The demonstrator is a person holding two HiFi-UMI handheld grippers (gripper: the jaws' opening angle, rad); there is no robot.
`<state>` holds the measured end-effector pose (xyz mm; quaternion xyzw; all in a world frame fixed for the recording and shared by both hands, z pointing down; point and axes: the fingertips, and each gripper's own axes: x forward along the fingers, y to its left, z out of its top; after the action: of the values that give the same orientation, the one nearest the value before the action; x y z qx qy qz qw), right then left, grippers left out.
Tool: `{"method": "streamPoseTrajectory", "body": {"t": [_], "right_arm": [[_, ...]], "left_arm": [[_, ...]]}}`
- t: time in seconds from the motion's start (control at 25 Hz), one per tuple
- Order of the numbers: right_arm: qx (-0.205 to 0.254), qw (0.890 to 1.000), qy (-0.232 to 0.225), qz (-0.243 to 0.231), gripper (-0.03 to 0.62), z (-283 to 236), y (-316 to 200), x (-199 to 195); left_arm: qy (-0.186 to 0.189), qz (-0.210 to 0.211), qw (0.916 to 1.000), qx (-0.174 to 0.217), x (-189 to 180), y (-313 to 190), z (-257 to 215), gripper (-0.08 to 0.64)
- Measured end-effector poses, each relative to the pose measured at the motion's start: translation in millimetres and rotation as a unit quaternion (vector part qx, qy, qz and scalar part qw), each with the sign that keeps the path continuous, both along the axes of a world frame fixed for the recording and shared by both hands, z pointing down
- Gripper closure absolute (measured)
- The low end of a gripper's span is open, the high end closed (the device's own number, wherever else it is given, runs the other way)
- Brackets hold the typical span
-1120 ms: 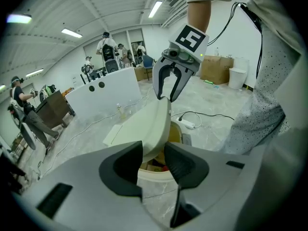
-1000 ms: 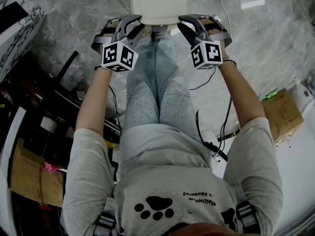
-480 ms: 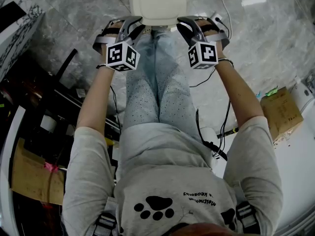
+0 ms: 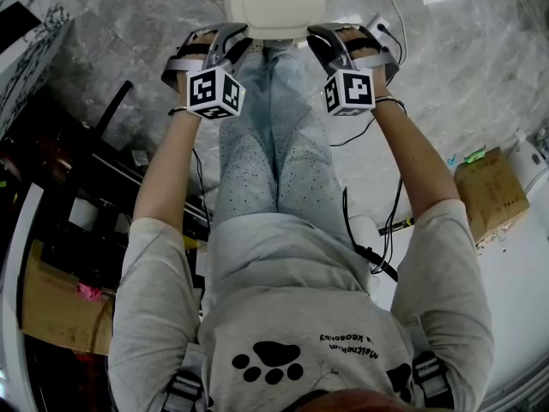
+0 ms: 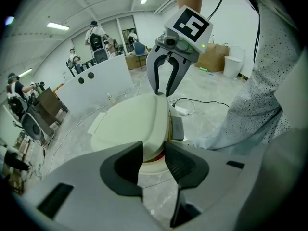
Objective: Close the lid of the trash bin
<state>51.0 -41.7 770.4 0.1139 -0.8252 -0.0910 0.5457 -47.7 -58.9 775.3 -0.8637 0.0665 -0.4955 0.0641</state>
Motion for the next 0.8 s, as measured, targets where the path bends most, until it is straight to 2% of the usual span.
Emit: {"method": "streamPoseTrajectory", "body": {"t": [0.8], "right_arm": [[-0.027, 0.998, 0.047, -0.01, 0.486, 30, 5, -1]], "left_arm": [[-0.035, 0.014, 0.999, -0.025, 0, 4, 29, 0.413]]}}
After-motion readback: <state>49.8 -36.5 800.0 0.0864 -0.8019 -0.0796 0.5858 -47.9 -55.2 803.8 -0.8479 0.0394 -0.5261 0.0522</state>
